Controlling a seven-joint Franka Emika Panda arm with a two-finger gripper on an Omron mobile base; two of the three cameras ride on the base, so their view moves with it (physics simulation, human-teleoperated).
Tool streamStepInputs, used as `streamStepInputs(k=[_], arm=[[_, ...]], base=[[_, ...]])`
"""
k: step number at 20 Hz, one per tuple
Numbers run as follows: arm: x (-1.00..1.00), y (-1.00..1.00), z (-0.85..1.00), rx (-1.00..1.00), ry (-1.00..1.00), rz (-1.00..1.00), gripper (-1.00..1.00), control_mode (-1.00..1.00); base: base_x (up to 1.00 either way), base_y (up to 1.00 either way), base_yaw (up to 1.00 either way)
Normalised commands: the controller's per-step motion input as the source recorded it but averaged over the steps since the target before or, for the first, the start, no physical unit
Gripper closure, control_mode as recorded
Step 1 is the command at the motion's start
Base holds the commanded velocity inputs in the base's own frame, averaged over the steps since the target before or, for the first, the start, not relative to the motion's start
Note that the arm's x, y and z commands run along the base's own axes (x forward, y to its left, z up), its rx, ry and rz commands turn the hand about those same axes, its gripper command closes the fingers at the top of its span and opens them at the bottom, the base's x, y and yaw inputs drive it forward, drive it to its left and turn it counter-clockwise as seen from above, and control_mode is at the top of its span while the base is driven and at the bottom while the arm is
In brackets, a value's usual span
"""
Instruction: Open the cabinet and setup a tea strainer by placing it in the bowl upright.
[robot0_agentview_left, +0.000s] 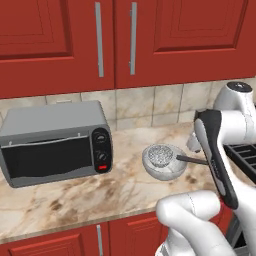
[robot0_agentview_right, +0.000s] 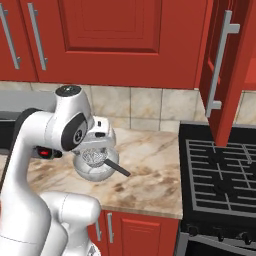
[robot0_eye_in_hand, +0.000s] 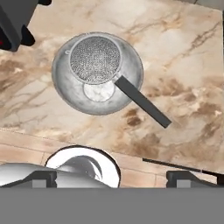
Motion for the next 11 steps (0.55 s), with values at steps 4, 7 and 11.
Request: streamStepInputs(k=[4, 7, 11], arm=[[-0.5, -0.02, 0.78, 0.21, -0.04, -0.52, -1.0, -1.0], [-0.4, -0.03, 0.43, 0.43, 0.0, -0.34, -1.0, -1.0], [-0.58, -0.03, 0.08, 0.3, -0.01, -0.09, -1.0, -1.0]], base=[[0.0, 0.0, 0.0], [0.0, 0.0, 0.0], [0.0, 0.0, 0.0]])
